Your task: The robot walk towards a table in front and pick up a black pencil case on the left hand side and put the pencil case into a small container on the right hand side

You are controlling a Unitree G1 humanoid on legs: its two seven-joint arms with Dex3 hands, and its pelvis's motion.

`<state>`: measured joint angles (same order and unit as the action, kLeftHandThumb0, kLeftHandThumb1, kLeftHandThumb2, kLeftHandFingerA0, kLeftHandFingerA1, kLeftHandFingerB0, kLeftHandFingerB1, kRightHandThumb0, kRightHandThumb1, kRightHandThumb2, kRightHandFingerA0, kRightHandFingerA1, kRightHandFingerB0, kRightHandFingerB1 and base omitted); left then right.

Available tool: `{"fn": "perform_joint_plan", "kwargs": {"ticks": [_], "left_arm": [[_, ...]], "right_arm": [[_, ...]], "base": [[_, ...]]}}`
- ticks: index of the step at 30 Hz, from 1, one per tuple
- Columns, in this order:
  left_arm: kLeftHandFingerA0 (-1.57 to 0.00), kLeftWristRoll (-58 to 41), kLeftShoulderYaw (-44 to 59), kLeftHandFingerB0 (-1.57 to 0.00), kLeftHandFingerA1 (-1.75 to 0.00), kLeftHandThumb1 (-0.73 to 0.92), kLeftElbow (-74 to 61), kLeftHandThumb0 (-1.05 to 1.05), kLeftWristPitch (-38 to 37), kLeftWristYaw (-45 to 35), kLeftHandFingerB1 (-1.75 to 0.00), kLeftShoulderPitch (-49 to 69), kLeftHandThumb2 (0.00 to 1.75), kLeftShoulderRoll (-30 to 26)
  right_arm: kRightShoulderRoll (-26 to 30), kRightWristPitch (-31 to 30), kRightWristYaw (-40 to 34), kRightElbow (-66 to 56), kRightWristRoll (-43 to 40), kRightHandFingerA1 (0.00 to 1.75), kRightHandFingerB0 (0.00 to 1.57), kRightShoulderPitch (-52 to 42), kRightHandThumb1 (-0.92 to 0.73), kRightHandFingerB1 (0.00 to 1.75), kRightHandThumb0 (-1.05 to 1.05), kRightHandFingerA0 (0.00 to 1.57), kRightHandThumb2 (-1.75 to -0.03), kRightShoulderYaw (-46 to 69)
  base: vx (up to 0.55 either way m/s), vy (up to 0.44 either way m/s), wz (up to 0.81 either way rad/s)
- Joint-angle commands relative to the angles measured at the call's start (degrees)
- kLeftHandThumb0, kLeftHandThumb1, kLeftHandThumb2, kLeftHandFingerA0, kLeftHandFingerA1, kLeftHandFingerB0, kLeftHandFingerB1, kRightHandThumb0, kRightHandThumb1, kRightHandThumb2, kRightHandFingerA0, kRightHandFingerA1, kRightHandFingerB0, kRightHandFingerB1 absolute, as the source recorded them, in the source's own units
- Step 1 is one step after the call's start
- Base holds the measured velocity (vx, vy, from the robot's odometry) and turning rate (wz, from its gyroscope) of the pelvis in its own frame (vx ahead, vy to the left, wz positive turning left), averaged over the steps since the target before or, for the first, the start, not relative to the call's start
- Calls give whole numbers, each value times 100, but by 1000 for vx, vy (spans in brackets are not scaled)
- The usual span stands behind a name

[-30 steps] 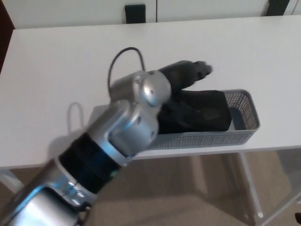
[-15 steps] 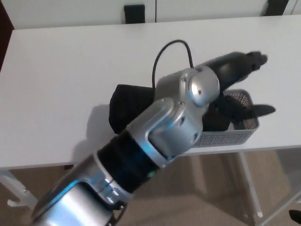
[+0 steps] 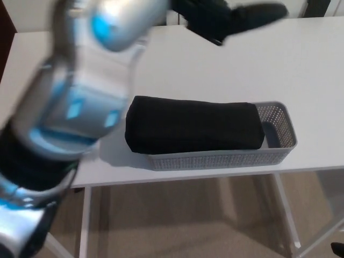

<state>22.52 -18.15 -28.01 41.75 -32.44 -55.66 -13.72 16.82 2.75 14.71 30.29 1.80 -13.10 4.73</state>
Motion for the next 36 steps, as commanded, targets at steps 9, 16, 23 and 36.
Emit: {"fn": "perform_joint_plan", "kwargs": {"ticks": [9, 16, 23, 36], "left_arm": [[-9, -3957, 5885, -15, -25, 65, -3199, -85, -4584, -2932, -25, 9492, 61, 453], [-21, -3463, 5384, -23, -33, 71, -1894, -82, -5921, -3904, -29, 12135, 62, 670], [-30, -905, 3453, -18, -51, 55, -680, -83, -5752, -1841, -42, 12489, 91, -1285], [-52, -705, 1594, -34, -46, 69, 1597, -73, -4053, -811, -34, 9863, 61, -1673]], "right_arm": [[276, 446, 174, 550, 110, 43, 16, -380, -65, 29, -38, 50, -60, -62], [245, 496, 57, 627, 256, 44, 17, -410, -66, 30, -41, 49, -62, -200], [80, 503, -45, 576, 23, 43, 17, -574, -64, 29, -40, 48, -60, -1], [-177, 635, -489, 503, -48, 45, 19, -793, -65, 31, -41, 50, -63, 217]], "base": [[0, 0, 0], [0, 0, 0], [0, 0, 0], [0, 0, 0]]}}
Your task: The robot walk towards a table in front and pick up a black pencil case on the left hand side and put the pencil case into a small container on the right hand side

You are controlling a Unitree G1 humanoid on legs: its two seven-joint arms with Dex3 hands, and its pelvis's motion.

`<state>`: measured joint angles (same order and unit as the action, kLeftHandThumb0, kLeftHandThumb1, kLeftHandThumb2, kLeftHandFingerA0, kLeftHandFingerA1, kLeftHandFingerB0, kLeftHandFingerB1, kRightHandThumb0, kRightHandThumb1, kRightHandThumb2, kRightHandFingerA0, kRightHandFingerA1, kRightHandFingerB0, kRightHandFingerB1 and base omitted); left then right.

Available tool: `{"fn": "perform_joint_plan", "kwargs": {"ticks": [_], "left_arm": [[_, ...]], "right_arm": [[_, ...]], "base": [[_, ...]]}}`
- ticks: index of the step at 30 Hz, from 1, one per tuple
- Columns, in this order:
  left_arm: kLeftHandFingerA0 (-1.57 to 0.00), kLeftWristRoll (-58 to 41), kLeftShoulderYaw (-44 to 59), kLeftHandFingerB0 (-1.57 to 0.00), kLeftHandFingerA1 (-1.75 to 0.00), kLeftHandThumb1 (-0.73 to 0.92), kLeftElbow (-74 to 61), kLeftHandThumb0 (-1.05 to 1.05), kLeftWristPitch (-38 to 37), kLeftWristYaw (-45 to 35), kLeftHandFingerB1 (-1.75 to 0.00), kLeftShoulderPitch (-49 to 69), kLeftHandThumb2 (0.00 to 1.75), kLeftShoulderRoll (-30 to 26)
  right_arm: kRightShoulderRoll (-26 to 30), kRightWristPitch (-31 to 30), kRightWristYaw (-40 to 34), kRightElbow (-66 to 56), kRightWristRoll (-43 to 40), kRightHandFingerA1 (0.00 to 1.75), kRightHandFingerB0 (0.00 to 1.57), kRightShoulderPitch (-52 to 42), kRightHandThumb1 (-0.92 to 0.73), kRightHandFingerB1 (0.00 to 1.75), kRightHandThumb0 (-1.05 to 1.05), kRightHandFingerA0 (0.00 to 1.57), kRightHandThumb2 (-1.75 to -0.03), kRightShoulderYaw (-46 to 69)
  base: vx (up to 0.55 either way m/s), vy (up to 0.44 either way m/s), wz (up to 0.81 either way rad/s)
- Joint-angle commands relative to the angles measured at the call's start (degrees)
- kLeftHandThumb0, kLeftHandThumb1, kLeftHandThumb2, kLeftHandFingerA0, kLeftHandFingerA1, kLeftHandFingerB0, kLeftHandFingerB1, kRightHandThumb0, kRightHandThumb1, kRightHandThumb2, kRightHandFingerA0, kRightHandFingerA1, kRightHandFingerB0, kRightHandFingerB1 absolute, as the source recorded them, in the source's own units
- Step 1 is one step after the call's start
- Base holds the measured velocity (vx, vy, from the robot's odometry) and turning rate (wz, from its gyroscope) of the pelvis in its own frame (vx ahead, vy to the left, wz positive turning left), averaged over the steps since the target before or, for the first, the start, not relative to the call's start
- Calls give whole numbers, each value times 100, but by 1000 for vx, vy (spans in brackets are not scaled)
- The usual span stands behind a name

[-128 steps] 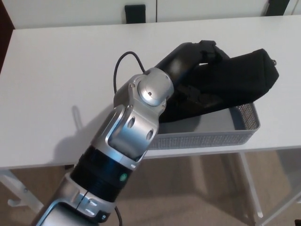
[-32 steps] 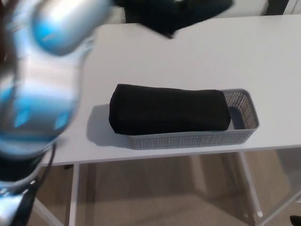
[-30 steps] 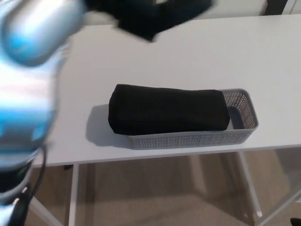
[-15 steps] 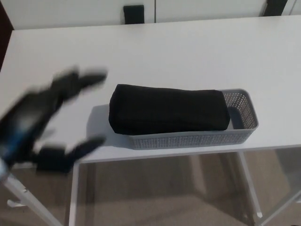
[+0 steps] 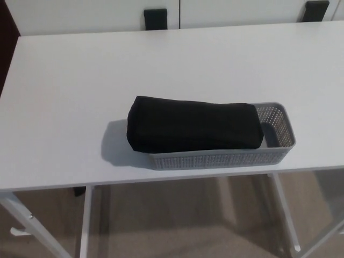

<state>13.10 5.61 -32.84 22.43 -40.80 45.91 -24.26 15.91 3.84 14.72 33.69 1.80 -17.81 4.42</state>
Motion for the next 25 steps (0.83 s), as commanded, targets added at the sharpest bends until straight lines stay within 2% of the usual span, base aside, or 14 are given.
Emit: {"fn": "perform_joint_plan", "kwargs": {"ticks": [1, 2, 3, 5, 7, 13, 14, 15, 17, 18, 19, 21, 22, 25], "left_arm": [[-52, 127, -770, -34, -46, 69, 2191, -73, -2085, -7, -34, -382, 61, -577], [-43, -115, -707, -31, -45, 68, 2517, -71, -2058, -39, -34, -570, 61, -415], [-4, -267, -573, -6, -40, 57, 3260, -87, -1877, 166, -37, -989, 90, -129], [-6, -344, -319, -8, -24, 56, 4682, -82, -1702, 688, -22, -1796, 69, 245], [0, -419, 81, -1, -7, 52, 6140, -81, -1527, 1180, -8, -2594, 86, 291], [0, 232, -226, 0, -20, 46, 8122, -76, -2055, 2168, -14, -3288, 90, -100], [0, 193, -203, 0, -16, 48, 8064, -78, -2002, 2090, -12, -3240, 90, -126], [0, 26, -69, 0, -13, 49, 7842, -80, -2041, 1916, -10, -3105, 90, -144], [0, -134, 62, 0, -12, 49, 7829, -79, -2269, 1861, -10, -3094, 90, -134], [0, -166, 80, 0, -13, 50, 7791, -79, -2386, 1861, -11, -3085, 90, -130], [0, -260, 139, 0, -12, 50, 7735, -77, -2518, 1779, -11, -3054, 88, -109], [0, -417, 228, 0, -13, 48, 7485, -76, -2644, 1618, -12, -2960, 87, -52], [0, -346, 160, 0, -15, 48, 7326, -76, -2700, 1662, -13, -2906, 88, -59], [0, -181, 24, 0, -17, 48, 7389, -77, -2800, 1772, -13, -2932, 88, -129]], "right_arm": [[-97, 507, -489, 130, -58, 45, 19, -342, -65, 31, -41, 50, -63, 257], [-103, 529, -477, 151, -89, 43, 19, -363, -63, 29, -38, 50, -59, 288], [-111, 540, -484, 191, -124, 59, 6, -365, -46, 46, -30, 37, -91, 330], [-146, 505, -502, 187, -202, 59, 6, -347, -46, 46, -30, 37, -92, 414], [-194, 459, -453, 186, -302, 49, 13, -359, -53, 38, -46, 37, -74, 475], [-190, 544, -396, 273, -324, 49, 12, -303, -52, 38, -49, 40, -76, 490], [-188, 441, -386, 72, -350, 59, 5, -327, -48, 45, -29, 36, -92, 509], [-202, 302, -396, -207, -381, 43, 17, -359, -66, 31, -39, 47, -64, 530], [-206, 300, -399, -179, -385, 41, 18, -266, -64, 29, -38, 48, -59, 535], [-203, 324, -393, -108, -393, 59, 6, -208, -46, 46, -31, 37, -91, 547], [-207, 325, -395, -86, -402, 43, 16, -183, -65, 31, -43, 45, -64, 560], [-209, 373, -403, -27, -389, 42, 17, -146, -64, 29, -39, 47, -59, 566], [-191, 408, -351, 99, -401, 59, 3, -104, -47, 45, -31, 36, -92, 581], [-190, 485, -295, 232, -405, 60, 4, -73, -46, 46, -30, 36, -92, 607]], "base": [[0, 0, 0], [0, 0, 0], [0, 0, 0], [0, 0, 0], [0, 0, 0], [0, 0, 0], [0, 0, 0], [0, 0, 0], [0, 0, 0], [0, 0, 0], [0, 0, 0], [0, 0, 0], [0, 0, 0], [0, 0, 0]]}}
